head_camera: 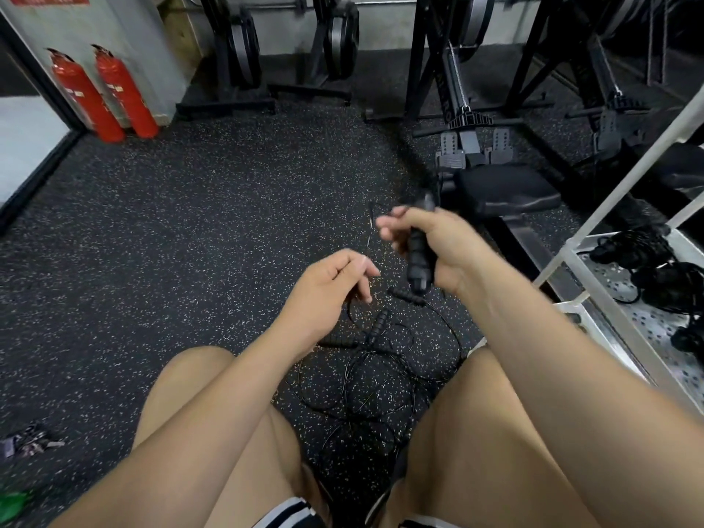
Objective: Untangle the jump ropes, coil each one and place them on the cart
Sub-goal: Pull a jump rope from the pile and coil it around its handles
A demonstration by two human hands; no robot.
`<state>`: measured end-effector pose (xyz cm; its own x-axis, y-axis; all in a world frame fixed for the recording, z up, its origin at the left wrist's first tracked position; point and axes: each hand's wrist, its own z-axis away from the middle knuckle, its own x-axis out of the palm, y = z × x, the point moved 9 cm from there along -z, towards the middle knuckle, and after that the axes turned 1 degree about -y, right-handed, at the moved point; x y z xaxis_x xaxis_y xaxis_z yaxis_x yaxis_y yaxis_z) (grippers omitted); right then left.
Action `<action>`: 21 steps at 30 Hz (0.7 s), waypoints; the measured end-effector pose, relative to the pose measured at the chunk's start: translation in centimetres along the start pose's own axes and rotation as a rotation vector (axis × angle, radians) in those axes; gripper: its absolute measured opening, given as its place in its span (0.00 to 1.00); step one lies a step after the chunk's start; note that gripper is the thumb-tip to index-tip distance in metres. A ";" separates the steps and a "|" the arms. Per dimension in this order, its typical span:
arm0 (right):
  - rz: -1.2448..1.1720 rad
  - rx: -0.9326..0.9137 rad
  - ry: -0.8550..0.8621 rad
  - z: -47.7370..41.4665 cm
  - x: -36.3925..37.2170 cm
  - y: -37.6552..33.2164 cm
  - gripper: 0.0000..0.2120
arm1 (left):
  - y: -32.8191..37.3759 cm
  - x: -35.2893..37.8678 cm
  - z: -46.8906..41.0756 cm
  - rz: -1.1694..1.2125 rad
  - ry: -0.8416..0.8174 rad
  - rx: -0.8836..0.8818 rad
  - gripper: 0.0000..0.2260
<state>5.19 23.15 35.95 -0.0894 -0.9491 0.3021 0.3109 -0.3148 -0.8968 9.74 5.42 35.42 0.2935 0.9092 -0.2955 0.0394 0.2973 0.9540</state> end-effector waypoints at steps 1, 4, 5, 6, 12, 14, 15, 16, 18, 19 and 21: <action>0.042 0.014 -0.007 0.2 0.0 1.5 0.17 | 0.8 -0.4 -0.3 0.021 0.025 0.019 0.14; 0.147 0.023 -0.043 1.3 0.8 5.2 0.13 | 2.3 -1.1 -1.6 0.141 0.057 0.030 0.13; 0.150 0.015 -0.055 1.6 1.1 6.1 0.14 | 2.5 -1.3 -2.1 0.181 0.063 0.021 0.13; 0.135 0.008 -0.066 1.9 1.5 6.9 0.14 | 2.6 -1.3 -2.5 0.216 0.068 0.012 0.13; 0.215 -0.078 -0.071 3.0 2.5 9.2 0.12 | 3.8 -1.5 -4.0 0.308 0.073 0.043 0.14; 0.343 -0.111 -0.025 3.3 2.1 9.2 0.10 | 4.3 -2.2 -4.6 0.342 0.100 0.060 0.14; 0.415 -0.129 0.001 3.5 1.9 9.1 0.10 | 4.3 -2.7 -4.9 0.367 0.128 0.056 0.13; 0.490 -0.150 0.027 3.7 1.8 8.7 0.11 | 4.1 -3.3 -5.3 0.398 0.159 0.048 0.13; 0.597 -0.182 0.058 4.2 1.8 7.8 0.17 | 3.0 -4.3 -6.2 0.455 0.216 0.015 0.12; 0.611 -0.190 0.053 4.3 1.9 7.4 0.19 | 2.0 -4.8 -6.6 0.484 0.244 -0.015 0.12; 0.562 -0.194 0.013 4.6 2.5 6.4 0.18 | -0.5 -5.2 -7.2 0.509 0.282 -0.118 0.14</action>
<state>11.31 18.82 32.42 0.0269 -0.9707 -0.2388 0.1354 0.2402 -0.9612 1.30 2.60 36.12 -0.0181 0.9835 0.1801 -0.1508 -0.1808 0.9719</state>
